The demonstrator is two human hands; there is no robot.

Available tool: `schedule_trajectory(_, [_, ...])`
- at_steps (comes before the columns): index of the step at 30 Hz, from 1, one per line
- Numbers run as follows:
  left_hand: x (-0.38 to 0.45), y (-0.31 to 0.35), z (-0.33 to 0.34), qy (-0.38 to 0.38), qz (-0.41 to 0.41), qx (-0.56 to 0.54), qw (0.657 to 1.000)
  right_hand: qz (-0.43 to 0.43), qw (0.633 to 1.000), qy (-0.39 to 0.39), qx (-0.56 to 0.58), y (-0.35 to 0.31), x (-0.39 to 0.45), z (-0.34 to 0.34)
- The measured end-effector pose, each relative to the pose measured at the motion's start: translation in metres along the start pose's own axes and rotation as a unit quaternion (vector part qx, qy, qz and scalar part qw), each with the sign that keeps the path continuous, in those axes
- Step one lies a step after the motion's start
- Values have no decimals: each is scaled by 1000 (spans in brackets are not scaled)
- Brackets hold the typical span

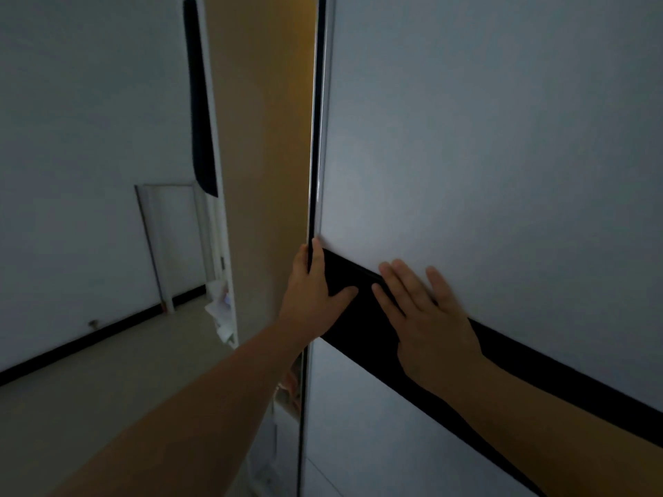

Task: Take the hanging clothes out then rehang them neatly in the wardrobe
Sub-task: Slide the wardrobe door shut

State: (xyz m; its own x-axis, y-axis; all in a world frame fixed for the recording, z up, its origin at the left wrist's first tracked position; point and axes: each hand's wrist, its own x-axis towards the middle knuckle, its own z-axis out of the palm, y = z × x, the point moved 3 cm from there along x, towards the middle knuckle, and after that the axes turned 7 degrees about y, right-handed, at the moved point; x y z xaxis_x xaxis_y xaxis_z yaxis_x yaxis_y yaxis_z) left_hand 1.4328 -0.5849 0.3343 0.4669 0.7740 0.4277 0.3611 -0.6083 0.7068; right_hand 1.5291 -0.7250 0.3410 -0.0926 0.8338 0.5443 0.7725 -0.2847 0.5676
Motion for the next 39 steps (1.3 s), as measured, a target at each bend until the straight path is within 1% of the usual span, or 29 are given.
schedule_trajectory(2, [7,-6,-1,-3,-23,2,1000,-7,1000,-18,-12,-5,8,6])
schedule_trajectory(5, [16,-16,-2,-11,-37,28,999,-7,997,-39,-61,-12,22,8])
schedule_trajectory(8, [27,-28,-4,-10,-41,48,998,-14,995,-30,-93,-23,36,14])
schedule_trajectory(11, [38,-37,-6,-8,-51,43,998,-10,994,-32,-107,-29,49,23])
schedule_trajectory(14, [43,-44,-9,12,-27,54,998,5,996,-31,-82,-34,63,30])
schedule_trajectory(16, [44,-47,-10,23,3,65,998,-4,995,-21,-93,-39,70,31])
schedule_trajectory(18, [47,-51,-11,33,26,71,997,-14,994,-26,-104,-44,77,33])
schedule_trajectory(21, [53,-57,-14,32,57,68,996,12,996,-26,-85,-48,87,38])
schedule_trajectory(24, [58,-63,-16,17,51,39,998,11,998,-12,-66,-53,96,42])
schedule_trajectory(30, [70,-77,-22,16,52,50,997,7,999,-8,-34,-60,111,44])
schedule_trajectory(33, [75,-83,-25,15,51,54,997,-2,999,-6,-39,-64,118,47])
schedule_trajectory(39, [86,-95,-33,8,45,64,997,12,1000,13,-14,-73,133,56])
